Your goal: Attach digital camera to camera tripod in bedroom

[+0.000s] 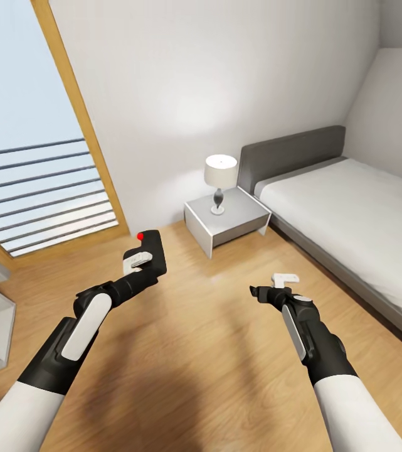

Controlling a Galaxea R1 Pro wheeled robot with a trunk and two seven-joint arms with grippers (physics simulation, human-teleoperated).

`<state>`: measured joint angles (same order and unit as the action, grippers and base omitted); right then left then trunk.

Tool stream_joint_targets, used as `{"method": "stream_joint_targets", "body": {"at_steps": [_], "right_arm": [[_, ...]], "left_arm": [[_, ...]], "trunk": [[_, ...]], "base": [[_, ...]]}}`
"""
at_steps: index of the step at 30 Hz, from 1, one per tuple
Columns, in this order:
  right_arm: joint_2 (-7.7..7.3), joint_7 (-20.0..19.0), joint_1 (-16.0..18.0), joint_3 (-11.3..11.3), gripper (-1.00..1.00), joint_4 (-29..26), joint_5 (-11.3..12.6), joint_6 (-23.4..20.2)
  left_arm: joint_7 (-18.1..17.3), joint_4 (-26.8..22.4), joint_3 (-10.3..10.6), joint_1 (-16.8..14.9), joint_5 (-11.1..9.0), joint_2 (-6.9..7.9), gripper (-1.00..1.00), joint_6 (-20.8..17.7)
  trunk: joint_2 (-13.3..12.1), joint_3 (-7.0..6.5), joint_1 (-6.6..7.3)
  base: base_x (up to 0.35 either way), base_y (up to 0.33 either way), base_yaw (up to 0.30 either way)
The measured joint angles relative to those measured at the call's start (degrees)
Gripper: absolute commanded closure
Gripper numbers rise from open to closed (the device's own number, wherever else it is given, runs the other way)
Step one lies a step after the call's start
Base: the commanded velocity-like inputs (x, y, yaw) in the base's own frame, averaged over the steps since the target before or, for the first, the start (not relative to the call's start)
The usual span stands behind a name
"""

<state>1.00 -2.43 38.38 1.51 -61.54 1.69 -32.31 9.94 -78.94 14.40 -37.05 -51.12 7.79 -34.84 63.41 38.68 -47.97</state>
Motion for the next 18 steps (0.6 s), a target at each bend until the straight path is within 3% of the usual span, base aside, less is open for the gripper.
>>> {"method": "stream_joint_targets", "body": {"at_steps": [18], "right_arm": [[0.00,0.00,0.00,0.00,-1.00,0.01,0.00,0.00]], "left_arm": [[0.00,0.00,0.00,0.00,-0.01,0.07,1.00,0.01]], "trunk": [[-7.22,-4.86,3.96]], "base": [[0.000,0.000,0.000]]}}
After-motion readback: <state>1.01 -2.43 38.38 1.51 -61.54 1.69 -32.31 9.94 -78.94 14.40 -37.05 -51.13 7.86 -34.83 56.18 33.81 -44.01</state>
